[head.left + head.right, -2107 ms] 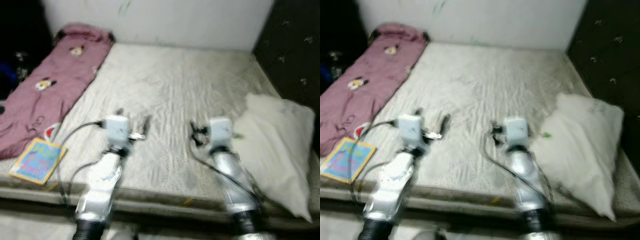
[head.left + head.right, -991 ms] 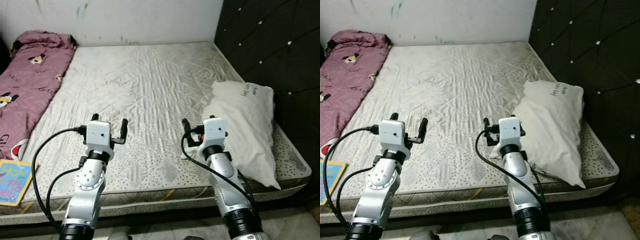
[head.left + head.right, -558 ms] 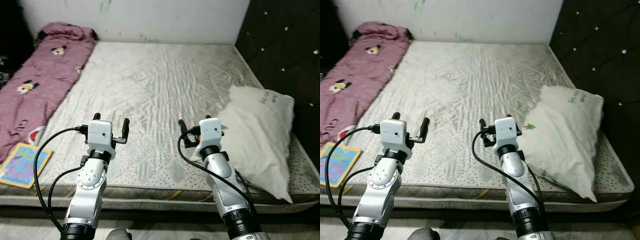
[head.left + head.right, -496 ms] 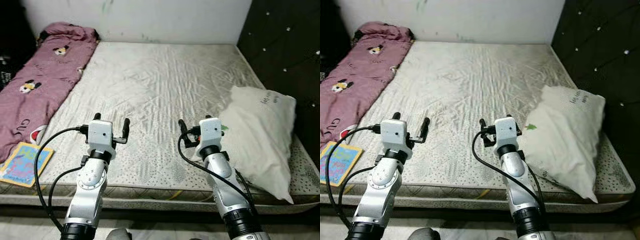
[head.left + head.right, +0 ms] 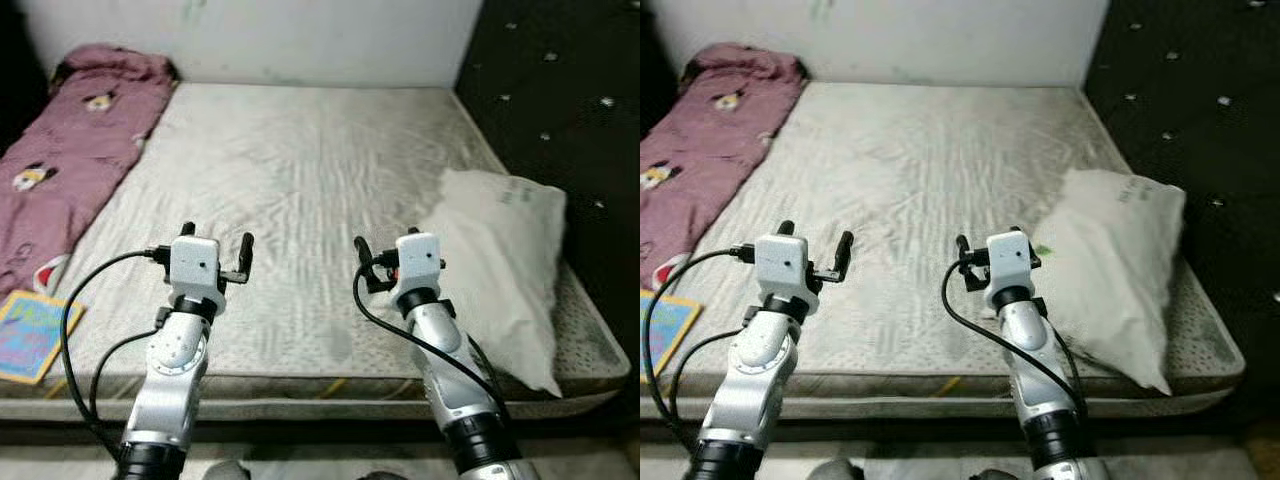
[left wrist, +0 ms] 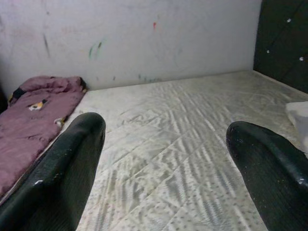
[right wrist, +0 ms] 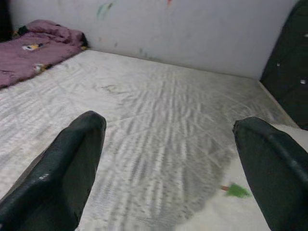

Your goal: Clean up the room

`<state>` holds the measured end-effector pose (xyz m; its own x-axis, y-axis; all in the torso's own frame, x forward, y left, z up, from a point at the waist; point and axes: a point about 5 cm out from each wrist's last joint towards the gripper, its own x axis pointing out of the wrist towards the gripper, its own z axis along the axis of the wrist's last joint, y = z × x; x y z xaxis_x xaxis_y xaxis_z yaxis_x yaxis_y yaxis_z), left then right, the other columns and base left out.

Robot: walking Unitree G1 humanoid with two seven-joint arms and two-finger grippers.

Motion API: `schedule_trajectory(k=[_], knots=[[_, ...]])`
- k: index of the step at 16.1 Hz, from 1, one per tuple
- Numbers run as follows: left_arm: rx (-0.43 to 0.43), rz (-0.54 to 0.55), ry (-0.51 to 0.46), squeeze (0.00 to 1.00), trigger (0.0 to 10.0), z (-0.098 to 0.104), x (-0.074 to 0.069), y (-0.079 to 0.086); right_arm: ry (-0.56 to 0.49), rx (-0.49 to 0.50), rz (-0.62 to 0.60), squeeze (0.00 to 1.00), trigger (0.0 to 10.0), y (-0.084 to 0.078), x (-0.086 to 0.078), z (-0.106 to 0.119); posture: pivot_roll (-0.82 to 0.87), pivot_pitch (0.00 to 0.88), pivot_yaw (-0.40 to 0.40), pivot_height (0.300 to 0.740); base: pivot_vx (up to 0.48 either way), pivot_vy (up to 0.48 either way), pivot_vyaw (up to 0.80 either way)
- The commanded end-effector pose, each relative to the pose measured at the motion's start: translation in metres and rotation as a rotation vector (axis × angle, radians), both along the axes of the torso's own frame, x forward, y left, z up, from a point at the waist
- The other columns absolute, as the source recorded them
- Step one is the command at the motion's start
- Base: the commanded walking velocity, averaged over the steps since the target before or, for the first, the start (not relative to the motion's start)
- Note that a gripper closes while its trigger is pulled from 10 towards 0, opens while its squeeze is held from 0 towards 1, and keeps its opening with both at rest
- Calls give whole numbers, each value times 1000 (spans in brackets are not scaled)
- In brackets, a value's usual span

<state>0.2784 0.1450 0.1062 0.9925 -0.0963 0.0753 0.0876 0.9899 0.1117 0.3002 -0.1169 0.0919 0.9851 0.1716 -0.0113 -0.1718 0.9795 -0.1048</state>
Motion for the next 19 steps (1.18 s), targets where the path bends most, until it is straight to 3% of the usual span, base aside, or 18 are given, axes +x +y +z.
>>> schedule_trajectory(k=[1, 5, 14, 19], knots=[[0, -9, -1, 0, 10000, 1, 2, -3, -1, -9, 1, 0, 10000, 0, 2, 1, 59, 0, -10, 740, 0, -330, 0], [0, -11, -5, 0, 10000, 1, 4, -4, -6, -15, 4, 0, 10000, 0, 2, 1, 58, 0, -12, 740, 0, -326, 353], [-1, -17, -11, 0, 10000, 2, 6, -6, -2, -26, 7, 0, 10000, -2, 5, 0, 56, 0, -14, 740, 0, -309, 0], [-24, -20, -12, 0, 10000, 2, 5, -6, -5, -16, 1, 0, 10000, -3, 4, 1, 55, 0, -17, 740, 0, 0, 0]])
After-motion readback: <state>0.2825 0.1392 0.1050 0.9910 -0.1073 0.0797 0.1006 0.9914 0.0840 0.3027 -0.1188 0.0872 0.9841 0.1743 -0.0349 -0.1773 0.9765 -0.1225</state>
